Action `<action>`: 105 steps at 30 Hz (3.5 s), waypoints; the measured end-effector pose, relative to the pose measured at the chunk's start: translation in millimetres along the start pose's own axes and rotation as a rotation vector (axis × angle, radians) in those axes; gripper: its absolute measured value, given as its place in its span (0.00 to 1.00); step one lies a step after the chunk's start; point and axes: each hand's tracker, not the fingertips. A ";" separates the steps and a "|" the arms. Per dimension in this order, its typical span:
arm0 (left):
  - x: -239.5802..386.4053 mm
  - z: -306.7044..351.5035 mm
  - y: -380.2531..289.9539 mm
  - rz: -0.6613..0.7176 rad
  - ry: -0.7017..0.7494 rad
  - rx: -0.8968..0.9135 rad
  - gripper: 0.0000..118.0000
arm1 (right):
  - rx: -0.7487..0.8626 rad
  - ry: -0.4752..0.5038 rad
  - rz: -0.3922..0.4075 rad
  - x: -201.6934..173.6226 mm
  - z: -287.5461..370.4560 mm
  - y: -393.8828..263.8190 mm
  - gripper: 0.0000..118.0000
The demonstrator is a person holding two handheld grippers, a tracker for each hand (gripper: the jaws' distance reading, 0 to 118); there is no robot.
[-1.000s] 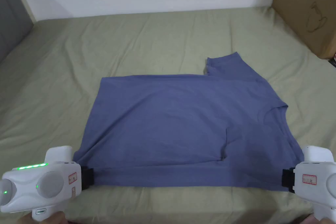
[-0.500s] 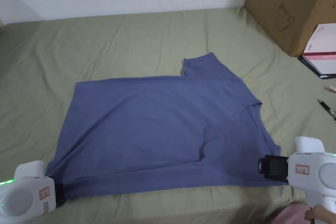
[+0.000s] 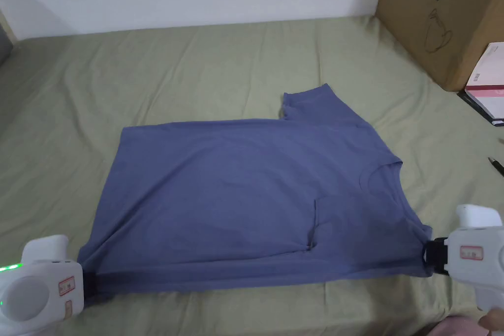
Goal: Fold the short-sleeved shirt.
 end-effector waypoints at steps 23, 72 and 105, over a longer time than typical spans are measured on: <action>7.9 -45.2 124.6 -0.053 0.067 0.055 0.85 | 0.003 -0.072 0.015 -34.2 -81.7 112.7 0.69; -3.8 -38.2 66.0 -0.045 -0.032 -0.031 0.08 | -0.043 -0.067 -0.059 -2.2 -61.5 64.2 0.07; 47.3 -18.8 97.8 -0.066 -0.040 0.061 0.00 | 0.017 -0.015 0.131 -73.1 -51.7 83.2 0.00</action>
